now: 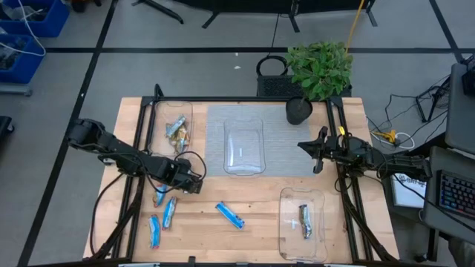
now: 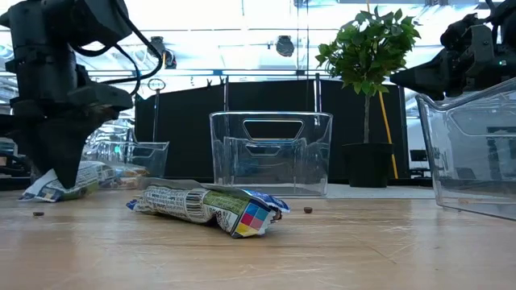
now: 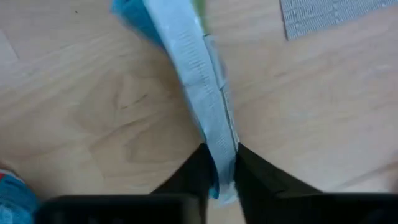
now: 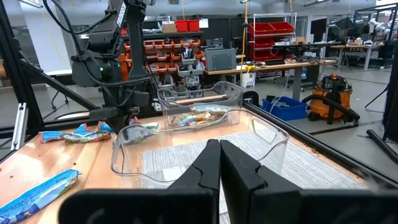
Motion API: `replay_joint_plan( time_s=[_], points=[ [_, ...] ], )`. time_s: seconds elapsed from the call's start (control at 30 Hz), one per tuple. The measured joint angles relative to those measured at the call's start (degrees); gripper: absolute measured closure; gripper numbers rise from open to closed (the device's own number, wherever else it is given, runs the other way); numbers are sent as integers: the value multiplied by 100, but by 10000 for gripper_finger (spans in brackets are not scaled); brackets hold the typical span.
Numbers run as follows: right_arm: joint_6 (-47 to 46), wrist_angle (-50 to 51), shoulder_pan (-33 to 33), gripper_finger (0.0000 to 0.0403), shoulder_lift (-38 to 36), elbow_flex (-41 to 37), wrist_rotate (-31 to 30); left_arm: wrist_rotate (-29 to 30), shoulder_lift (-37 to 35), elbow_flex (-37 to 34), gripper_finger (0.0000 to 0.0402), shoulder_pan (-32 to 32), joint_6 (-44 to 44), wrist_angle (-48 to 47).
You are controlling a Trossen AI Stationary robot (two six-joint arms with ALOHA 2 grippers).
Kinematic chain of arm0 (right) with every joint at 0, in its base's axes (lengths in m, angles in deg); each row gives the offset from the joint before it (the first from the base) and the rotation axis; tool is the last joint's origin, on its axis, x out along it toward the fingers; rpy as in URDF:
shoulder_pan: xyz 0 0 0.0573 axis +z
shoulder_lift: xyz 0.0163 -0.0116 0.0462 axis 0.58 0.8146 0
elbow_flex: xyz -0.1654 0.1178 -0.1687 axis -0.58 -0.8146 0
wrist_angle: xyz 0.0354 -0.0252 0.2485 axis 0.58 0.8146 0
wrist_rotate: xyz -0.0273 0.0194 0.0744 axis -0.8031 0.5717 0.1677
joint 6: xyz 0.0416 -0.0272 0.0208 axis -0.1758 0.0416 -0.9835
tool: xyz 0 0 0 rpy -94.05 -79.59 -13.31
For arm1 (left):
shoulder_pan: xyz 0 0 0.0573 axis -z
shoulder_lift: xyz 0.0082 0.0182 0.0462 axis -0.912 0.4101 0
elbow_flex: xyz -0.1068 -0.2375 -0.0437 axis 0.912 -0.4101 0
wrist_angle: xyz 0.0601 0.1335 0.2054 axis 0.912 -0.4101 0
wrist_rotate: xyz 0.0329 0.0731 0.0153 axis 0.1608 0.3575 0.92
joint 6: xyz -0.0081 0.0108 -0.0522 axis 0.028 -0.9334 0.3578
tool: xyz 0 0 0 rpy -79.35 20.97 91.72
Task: Pick and place Granola Bars by type
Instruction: Put the blue granola bar into the bottom right transparent bin
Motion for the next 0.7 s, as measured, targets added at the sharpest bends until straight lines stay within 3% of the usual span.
replay_joint_plan(
  time_s=[0.07, 0.33, 0.57, 0.7],
  points=[
    [0, 0, 1, 400, 0, 0, 0, 41, 0, 39, 374, 31, -162, -2],
    [-4, 0, 2, 401, 0, 0, 2, 698, 0, 445, 381, 29, -1529, -18],
    [-118, 2, 1, 400, 0, 0, 4, 2164, 0, 1243, 383, 41, -3986, 11],
    [-153, 0, 2, 399, 0, -2, 4, 3278, -6, 1583, 384, 217, -6145, 385]
  ],
)
